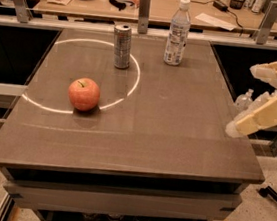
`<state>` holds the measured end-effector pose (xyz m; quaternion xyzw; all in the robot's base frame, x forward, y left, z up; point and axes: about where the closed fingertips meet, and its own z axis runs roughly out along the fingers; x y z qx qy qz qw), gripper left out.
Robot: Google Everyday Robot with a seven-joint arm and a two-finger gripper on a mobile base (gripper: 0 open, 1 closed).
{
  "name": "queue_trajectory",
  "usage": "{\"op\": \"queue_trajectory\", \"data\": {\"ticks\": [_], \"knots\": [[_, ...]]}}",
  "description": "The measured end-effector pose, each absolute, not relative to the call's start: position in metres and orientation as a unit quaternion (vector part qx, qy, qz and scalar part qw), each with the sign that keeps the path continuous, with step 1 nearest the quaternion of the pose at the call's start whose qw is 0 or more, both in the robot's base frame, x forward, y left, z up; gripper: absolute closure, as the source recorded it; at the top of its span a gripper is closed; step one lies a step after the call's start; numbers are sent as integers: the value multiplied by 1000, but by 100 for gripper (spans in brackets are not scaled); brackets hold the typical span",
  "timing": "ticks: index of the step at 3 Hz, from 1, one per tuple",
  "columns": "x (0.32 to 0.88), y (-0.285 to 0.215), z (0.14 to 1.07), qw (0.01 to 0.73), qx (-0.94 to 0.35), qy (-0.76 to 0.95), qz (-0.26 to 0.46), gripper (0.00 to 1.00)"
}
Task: Move redbull can near apple
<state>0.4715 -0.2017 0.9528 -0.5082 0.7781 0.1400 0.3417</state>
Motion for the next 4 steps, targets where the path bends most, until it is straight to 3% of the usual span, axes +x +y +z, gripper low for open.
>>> {"op": "queue_trajectory", "data": {"ticks": [2,4], "knots": [[475,-189,930,451,-449,739,222,0],[494,-210,911,511,-410,723,221,0]]}}
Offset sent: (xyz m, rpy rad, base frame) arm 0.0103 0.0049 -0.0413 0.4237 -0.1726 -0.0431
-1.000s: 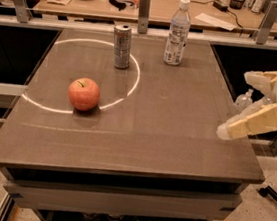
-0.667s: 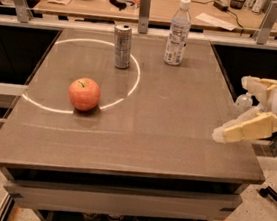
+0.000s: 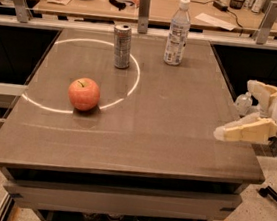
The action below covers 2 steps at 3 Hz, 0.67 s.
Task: Move redbull can near apple
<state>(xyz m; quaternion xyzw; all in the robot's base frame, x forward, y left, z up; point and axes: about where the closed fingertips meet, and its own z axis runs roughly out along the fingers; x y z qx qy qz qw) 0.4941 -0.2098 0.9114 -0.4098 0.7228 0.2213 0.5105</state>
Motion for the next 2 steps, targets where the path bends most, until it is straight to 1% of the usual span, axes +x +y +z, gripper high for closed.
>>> {"op": "queue_trajectory", "data": {"ticks": [1,2], "knots": [[495,-210,911,512,-408,723,221,0],[522,-185,914,515,-412,720,217,0]]}}
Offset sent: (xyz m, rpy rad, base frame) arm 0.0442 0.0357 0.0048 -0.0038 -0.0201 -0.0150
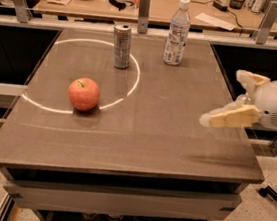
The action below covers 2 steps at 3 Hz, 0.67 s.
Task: Move redbull can near apple
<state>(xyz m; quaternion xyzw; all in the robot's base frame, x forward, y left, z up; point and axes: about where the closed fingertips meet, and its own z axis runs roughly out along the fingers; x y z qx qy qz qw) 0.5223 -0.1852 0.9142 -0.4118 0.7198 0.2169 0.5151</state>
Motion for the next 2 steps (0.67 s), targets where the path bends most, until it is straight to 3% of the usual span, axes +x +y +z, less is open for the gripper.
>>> {"op": "queue_trajectory", "data": {"ticks": [2], "knots": [[573,-137,910,515,-421,709,234,0]]}}
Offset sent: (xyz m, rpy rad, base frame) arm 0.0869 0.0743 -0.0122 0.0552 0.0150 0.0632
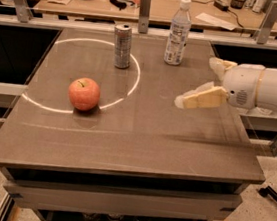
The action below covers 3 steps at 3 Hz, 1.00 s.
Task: Move redbull can near apple
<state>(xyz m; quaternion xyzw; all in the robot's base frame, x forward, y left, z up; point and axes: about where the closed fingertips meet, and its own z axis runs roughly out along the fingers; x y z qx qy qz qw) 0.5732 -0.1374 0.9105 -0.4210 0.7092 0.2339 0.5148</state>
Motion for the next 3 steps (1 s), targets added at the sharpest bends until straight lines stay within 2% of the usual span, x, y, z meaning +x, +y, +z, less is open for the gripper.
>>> {"op": "queue_trajectory", "data": {"ticks": [3], "knots": [[634,-64,905,511,-445,685,266,0]]}}
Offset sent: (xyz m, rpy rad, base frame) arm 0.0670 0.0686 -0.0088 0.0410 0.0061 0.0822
